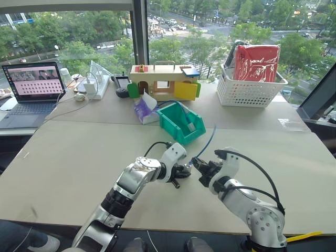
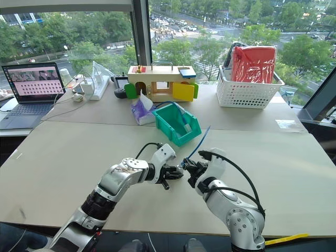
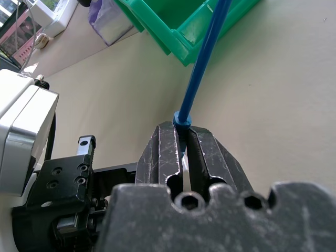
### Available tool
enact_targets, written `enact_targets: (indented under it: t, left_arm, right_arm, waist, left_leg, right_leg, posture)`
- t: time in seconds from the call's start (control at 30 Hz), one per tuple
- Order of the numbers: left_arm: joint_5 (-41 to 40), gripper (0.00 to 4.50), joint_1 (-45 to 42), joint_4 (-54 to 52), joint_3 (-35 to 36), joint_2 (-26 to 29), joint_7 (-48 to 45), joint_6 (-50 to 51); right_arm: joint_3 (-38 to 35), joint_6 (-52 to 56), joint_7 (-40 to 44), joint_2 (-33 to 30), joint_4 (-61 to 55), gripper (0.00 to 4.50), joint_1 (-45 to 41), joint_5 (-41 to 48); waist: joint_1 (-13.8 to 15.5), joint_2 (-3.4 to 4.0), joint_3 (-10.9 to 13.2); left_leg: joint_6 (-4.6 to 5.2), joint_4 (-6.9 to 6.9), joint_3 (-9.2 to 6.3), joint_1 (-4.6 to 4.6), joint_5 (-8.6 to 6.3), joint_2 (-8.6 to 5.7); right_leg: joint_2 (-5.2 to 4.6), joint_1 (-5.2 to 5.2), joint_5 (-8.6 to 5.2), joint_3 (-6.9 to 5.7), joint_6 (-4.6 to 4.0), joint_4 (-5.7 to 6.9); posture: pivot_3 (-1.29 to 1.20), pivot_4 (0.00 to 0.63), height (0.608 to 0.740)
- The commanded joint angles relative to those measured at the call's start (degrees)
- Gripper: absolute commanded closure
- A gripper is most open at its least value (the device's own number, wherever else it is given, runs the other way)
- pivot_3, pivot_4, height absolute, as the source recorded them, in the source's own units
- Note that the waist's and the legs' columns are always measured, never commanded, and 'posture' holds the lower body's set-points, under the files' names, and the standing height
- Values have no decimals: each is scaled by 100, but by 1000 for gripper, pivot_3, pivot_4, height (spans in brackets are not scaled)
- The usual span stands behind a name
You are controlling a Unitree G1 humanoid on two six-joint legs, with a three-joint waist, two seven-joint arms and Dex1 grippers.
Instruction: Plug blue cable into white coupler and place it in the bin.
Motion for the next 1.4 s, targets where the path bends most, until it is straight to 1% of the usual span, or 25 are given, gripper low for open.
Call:
enact_targets:
  t: [0.03, 0.07, 0.23, 0.37, 0.53, 0.7, 0.87, 1.0, 1.1, 1.23, 1.33, 1.4]
  left_arm:
    - [-44, 3875, 60, -36, -24, 1, 84, 119]
    - [-50, 3875, 60, -52, -25, 5, 86, 129]
    - [-75, 3875, -51, -108, 29, 70, 76, 215]
    - [-139, 3875, -166, -181, 47, 117, 71, 326]
    - [-158, 3875, -224, -271, 17, 149, 123, 421]
    - [-221, 3875, -254, -356, 101, 30, 276, 550]
    - [-292, 3875, -200, -504, 96, -106, 414, 684]
    - [-347, 3875, -147, -646, 134, -204, 519, 796]
    - [-380, 3875, -128, -719, 147, -252, 581, 859]
    - [-442, 3875, -80, -792, 169, -243, 652, 921]
    - [-485, 3875, -29, -836, 161, -194, 682, 942]
    - [-514, 3875, 0, -869, 139, -150, 677, 944]
  right_arm:
    - [87, 240, 39, -101, -5, 4500, -58, -55]
    - [122, 264, 57, -125, -5, 4500, -74, -93]
    - [681, 487, 281, -690, -101, 4500, -259, -715]
    - [956, 551, 423, -899, -70, 4500, -305, -1071]
    - [1043, 666, 563, -900, -67, 4500, -305, -1268]
    - [1191, 951, 783, -920, -95, 4500, -425, -1332]
    - [1130, 1193, 942, -824, -105, 4500, -497, -1299]
    - [1247, 1365, 1045, -906, -146, 4500, -541, -1437]
    - [1207, 1455, 1093, -764, -150, 4500, -470, -1407]
    - [1215, 1521, 1209, -740, -128, 4500, -197, -1442]
    - [1215, 1353, 1370, -870, 118, 4500, -22, -1654]
    - [1109, 1228, 1431, -766, 162, 4500, 26, -1702]
  waist:
    - [-1, 0, 0]
    - [-1, 0, 0]
    - [-16, 0, 0]
    - [-21, 0, 0]
    - [-37, 0, 0]
    - [-42, 0, 0]
    - [-36, -1, 0]
    - [-35, -1, 0]
    - [-32, -1, 1]
    - [-30, -1, 0]
    - [-26, -3, -1]
    - [-24, -4, -2]
  left_leg:
    - [0, 0, 0, 0, 0, 0]
    - [0, 0, 0, 0, 0, 0]
    - [0, -1, -1, 1, 0, 0]
    - [0, -4, -2, 1, 0, 0]
    - [0, -6, -3, 1, 0, 0]
    - [0, -7, -3, 3, 0, 0]
    - [0, -7, -3, 3, 0, 0]
    - [0, -7, -3, 2, 0, 0]
    - [0, -7, -3, 2, 0, 0]
    - [-1, -12, -4, 2, -1, -1]
    - [-4, -13, -4, 5, -3, -1]
    - [-5, -13, -4, 9, -4, -2]
  right_leg:
    - [0, 0, 0, 0, -1, 0]
    - [0, 0, 0, 0, -1, 0]
    - [0, 0, -2, -1, -1, -2]
    - [1, -1, -3, -2, -1, -1]
    - [2, -1, -11, -2, 9, -1]
    - [2, 0, -14, -2, 12, -1]
    - [2, -1, -14, -3, 12, 0]
    - [2, -1, -14, -2, 12, -1]
    - [2, -1, -14, -3, 12, -1]
    - [2, -2, -18, -3, 14, -2]
    - [1, 2, -18, -4, 15, -2]
    - [1, 6, -21, -4, 17, -3]
  posture:
    - [0, 150, 735]
    - [0, 150, 735]
    - [0, 150, 735]
    - [0, 150, 735]
    - [0, 150, 735]
    - [0, 150, 735]
    - [0, 150, 735]
    - [0, 150, 735]
    - [0, 150, 735]
    - [0, 150, 735]
    - [0, 150, 735]
    - [0, 150, 735]
